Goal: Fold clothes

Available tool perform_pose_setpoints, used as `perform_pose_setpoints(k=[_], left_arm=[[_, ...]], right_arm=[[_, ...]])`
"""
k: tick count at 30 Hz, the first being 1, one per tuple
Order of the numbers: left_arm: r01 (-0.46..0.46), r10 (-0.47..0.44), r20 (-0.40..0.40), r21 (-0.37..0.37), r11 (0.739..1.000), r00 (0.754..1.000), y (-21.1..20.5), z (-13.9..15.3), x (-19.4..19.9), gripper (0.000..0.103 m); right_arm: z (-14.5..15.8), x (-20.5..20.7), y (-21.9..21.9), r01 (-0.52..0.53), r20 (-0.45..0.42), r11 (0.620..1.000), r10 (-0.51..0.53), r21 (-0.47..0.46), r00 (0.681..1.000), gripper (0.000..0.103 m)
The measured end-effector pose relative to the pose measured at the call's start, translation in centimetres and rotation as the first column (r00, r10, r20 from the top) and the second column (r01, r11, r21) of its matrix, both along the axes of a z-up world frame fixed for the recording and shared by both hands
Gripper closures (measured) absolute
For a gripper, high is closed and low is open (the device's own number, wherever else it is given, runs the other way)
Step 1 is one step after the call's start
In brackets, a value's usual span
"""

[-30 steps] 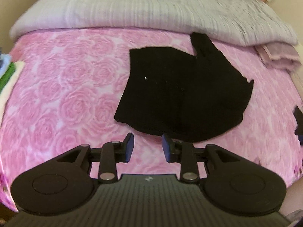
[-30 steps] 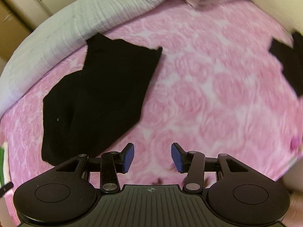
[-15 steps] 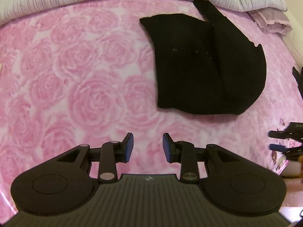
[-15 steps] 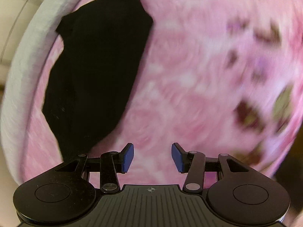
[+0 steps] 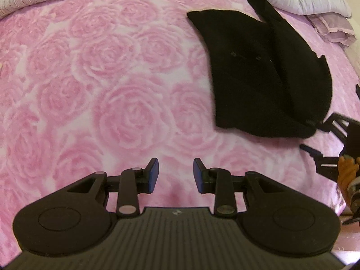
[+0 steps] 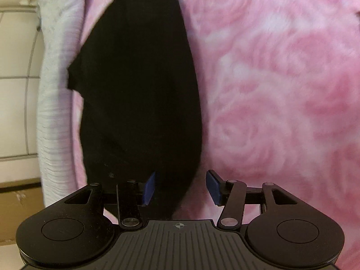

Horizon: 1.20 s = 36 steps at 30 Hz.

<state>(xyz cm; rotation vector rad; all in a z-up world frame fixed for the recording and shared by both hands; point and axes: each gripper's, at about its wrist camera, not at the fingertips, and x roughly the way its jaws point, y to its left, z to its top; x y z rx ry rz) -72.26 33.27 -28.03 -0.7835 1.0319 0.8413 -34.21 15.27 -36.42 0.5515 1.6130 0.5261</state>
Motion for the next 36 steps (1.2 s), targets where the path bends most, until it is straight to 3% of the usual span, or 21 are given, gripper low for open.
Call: perform_pose_setpoints(k=[1, 4, 10, 14, 15, 17, 20, 22, 27, 32, 36], left_arm=[[-0.002, 0.002, -0.003, 0.005, 1.0, 1.0, 0.4, 0.2, 0.1, 0.075], [-0.002, 0.002, -0.004, 0.021, 1.0, 1.0, 1.2, 0.8, 0.7, 0.075], [0.05, -0.051, 0.046, 0.03, 0.998, 0.998, 1.1, 2.5, 3.7, 0.075], [0.122, -0.12, 0.116, -0.009, 0.992, 0.986, -0.2, 2.1, 7.1, 0.074], [0.138, -0.133, 0.131, -0.026, 0.99, 0.982, -0.5, 1.6, 8.0, 0.073], [0.17, -0.158, 0.161, -0.059, 0.984, 0.974, -1.1, 0.4, 9.8, 0.071], [0.219, -0.193, 0.209, -0.107, 0.97, 0.959, -1.9, -1.3, 12.5, 0.069], [0.252, -0.215, 0.241, -0.137, 0.958, 0.947, -2.5, -2.4, 14.4, 0.069], [0.198, -0.127, 0.292, -0.227, 0.954, 0.948, -0.9, -5.8, 15.7, 0.069], [0.14, -0.026, 0.337, -0.318, 0.938, 0.941, 1.2, -9.0, 16.8, 0.068], [0.097, 0.057, 0.365, -0.39, 0.916, 0.929, 2.8, -11.5, 17.6, 0.067]], right_arm=[[-0.2, 0.1, 0.1, -0.032, 0.003, 0.999, 0.032, -0.025, 0.999, 0.097], [1.5, 1.1, -1.1, -0.071, 0.05, 0.997, 0.071, -0.013, 0.996, 0.099], [9.2, 8.2, -6.8, -0.119, 0.289, 0.993, 0.121, -0.025, 0.95, 0.099], [11.8, 16.0, -12.9, -0.007, 0.398, 0.991, 0.061, -0.135, 0.915, 0.096], [11.5, 17.3, -14.3, 0.02, 0.391, 0.989, 0.039, -0.145, 0.919, 0.095], [10.7, 19.2, -17.0, 0.073, 0.358, 0.985, -0.013, -0.156, 0.934, 0.073], [9.2, 19.8, -20.5, 0.108, 0.315, 0.985, -0.062, -0.132, 0.947, 0.048], [7.8, 18.5, -21.5, 0.087, 0.26, 0.991, -0.057, -0.106, 0.964, 0.046], [3.9, 13.2, -23.4, 0.055, 0.093, 0.998, -0.053, -0.029, 0.994, 0.046], [1.3, 10.6, -22.8, 0.069, 0.048, 0.997, -0.071, 0.034, 0.996, 0.046], [0.0, 10.0, -21.6, 0.11, 0.072, 0.991, -0.115, 0.073, 0.991, 0.046]])
